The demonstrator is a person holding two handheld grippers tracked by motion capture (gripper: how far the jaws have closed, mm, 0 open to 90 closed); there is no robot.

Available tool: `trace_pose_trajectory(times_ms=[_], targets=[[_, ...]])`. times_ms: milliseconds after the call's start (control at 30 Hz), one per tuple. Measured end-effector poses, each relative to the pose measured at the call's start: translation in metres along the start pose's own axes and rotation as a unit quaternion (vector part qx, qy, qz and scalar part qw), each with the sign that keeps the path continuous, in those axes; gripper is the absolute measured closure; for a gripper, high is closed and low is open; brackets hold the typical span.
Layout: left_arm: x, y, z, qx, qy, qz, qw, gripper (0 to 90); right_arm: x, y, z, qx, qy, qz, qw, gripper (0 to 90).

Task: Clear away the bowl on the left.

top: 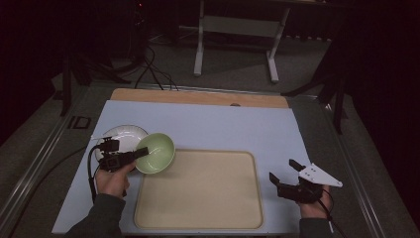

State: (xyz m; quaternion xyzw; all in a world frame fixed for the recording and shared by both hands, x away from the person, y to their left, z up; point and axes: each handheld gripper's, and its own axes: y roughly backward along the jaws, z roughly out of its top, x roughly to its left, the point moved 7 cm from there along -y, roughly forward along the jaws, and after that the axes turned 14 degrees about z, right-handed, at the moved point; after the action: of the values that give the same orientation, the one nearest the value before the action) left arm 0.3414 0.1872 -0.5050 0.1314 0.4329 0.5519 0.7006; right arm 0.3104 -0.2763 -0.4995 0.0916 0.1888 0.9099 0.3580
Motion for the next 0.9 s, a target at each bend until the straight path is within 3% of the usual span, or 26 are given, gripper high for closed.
trace_pose_trajectory(times_ms=[900], targets=[[-0.022, -0.007, -0.011, 0.011, -0.024, -0.010, 0.9996, 81.8, 0.001, -0.001, 0.001, 0.002, 0.002, 0.003, 1.0000, 13.7]])
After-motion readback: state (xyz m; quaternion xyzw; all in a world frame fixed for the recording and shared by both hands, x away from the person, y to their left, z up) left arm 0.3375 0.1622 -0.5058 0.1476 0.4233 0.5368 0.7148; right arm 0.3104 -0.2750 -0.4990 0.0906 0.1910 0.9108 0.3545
